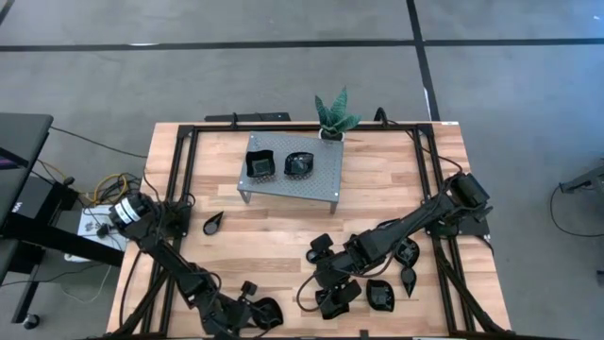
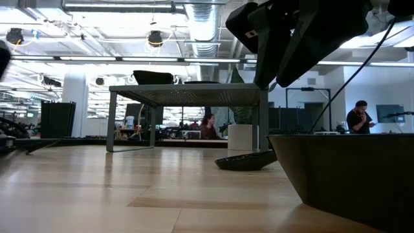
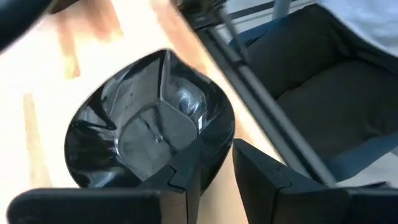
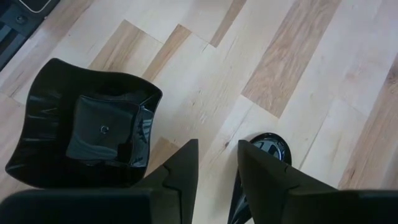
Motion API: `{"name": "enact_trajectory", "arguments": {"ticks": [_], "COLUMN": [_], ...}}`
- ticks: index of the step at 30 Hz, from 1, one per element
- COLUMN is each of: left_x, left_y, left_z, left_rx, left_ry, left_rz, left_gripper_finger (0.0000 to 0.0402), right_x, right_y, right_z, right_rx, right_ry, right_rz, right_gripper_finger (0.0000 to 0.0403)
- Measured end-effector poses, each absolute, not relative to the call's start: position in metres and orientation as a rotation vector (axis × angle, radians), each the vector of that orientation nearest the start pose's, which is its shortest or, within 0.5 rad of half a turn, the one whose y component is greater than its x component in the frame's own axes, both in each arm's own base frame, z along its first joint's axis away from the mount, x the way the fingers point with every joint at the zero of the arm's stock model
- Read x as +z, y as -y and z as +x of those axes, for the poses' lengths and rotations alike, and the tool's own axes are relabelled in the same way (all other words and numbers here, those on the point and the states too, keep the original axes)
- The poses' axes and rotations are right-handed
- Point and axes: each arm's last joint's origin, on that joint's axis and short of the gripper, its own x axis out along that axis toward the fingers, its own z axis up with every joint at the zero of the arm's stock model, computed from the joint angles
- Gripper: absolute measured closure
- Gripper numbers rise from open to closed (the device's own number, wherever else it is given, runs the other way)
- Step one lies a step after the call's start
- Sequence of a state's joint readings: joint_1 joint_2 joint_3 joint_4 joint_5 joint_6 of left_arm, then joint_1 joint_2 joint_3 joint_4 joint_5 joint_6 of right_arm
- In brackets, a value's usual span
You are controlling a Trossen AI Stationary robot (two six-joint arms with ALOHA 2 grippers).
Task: Pick & Place Mini shaped plates
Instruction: Stack the black leaf shaped plate on top of the black leaf shaped plate on the shelf
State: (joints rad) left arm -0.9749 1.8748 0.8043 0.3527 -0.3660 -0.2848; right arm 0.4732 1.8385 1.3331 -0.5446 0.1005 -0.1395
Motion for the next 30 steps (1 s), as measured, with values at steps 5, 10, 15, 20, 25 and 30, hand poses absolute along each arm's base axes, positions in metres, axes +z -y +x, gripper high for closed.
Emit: {"name": "enact_trajectory", "arguments": {"ticks": [5, 10, 15, 20, 25, 30], "left_x": [0.105, 0.105, 0.105, 0.105, 0.106, 0.122], "left_y": [0.271, 0.270, 0.266, 0.261, 0.256, 0.245], "left_z": [0.204, 0.205, 0.210, 0.215, 0.221, 0.231], "left_rx": [-0.484, -0.469, -0.428, -0.407, -0.335, -0.239], "left_ry": [-0.671, -0.668, -0.637, -0.639, -0.616, -0.558], "left_rz": [0.188, 0.193, 0.258, 0.258, 0.262, 0.272], "left_gripper_finger": [0.0311, 0.0311, 0.0315, 0.0352, 0.0394, 0.0394], "right_x": [0.208, 0.208, 0.208, 0.208, 0.208, 0.208], "right_y": [-0.171, -0.171, -0.171, -0.171, -0.171, -0.171], "right_z": [0.341, 0.341, 0.341, 0.341, 0.341, 0.341], "right_rx": [0.409, 0.409, 0.409, 0.410, 0.410, 0.410], "right_ry": [-0.991, -0.991, -0.991, -0.991, -0.991, -0.991], "right_rz": [-0.425, -0.425, -0.425, -0.425, -0.425, -0.426], "right_gripper_finger": [0.0296, 0.0296, 0.0296, 0.0296, 0.0296, 0.0296]}}
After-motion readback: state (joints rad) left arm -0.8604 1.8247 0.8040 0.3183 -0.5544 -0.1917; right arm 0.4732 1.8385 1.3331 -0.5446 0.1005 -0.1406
